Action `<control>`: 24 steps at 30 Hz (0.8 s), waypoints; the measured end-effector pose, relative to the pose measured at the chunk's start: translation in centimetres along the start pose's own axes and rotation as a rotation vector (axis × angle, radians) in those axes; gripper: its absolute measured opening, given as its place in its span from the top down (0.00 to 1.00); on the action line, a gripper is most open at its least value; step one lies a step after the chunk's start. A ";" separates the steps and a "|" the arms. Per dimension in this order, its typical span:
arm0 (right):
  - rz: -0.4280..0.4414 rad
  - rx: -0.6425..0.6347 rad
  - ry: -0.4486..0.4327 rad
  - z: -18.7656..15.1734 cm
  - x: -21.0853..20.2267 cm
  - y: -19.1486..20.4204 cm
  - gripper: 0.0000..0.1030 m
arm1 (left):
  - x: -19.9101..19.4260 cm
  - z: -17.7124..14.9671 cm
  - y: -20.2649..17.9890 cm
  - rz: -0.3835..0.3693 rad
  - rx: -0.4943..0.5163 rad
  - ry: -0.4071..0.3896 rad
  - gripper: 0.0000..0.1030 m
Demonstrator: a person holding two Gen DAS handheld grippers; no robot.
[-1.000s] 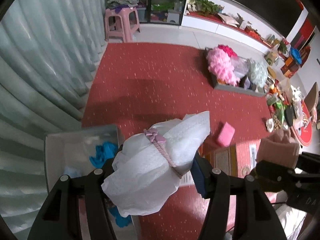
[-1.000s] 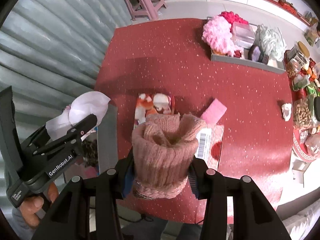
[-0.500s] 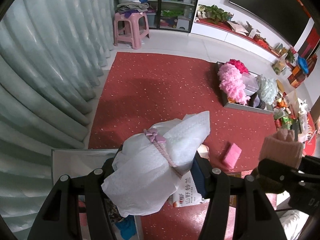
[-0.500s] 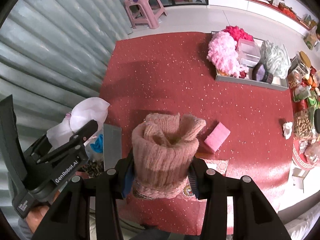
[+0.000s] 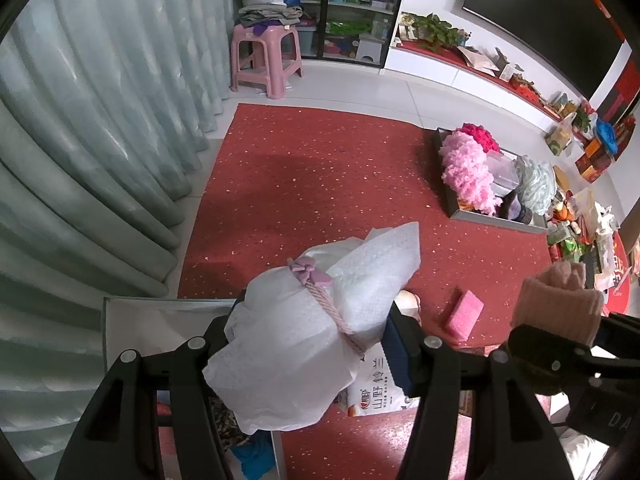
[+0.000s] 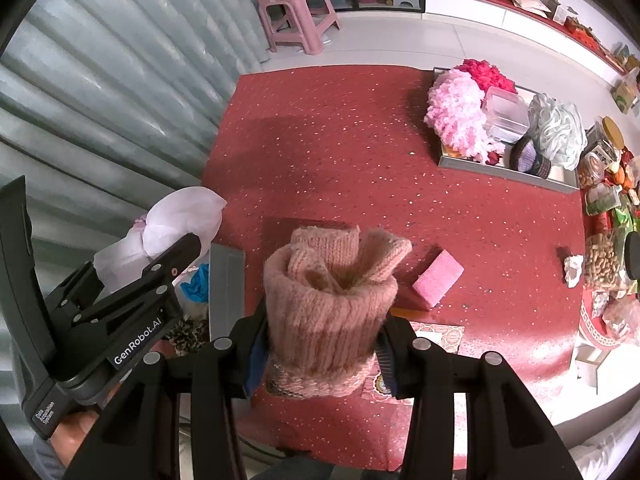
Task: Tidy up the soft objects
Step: 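Lift and carry the white bundle and pink sock over the white box with both grippers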
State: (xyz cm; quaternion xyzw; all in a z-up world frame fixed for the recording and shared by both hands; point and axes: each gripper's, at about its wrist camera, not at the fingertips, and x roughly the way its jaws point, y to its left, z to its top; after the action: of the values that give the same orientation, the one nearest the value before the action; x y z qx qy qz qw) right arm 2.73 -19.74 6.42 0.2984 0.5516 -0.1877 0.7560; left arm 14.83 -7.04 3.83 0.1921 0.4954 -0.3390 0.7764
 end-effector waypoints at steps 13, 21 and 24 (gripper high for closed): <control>0.012 -0.079 0.020 -0.2 1.2 4.2 0.55 | -0.7 -1.3 3.5 0.016 -0.077 -0.005 0.39; 0.021 -0.119 0.032 -0.7 1.9 6.3 0.55 | -1.5 -2.7 5.7 0.027 -0.121 -0.007 0.39; 0.026 -0.138 0.035 -0.9 2.0 7.1 0.55 | -1.9 -3.2 6.5 0.034 -0.144 -0.008 0.39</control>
State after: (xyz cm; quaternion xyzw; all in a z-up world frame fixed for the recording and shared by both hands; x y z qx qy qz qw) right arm 7.12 -13.70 6.09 0.2561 0.5725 -0.1341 0.7673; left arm 16.93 0.20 3.83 0.1429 0.5122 -0.2901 0.7957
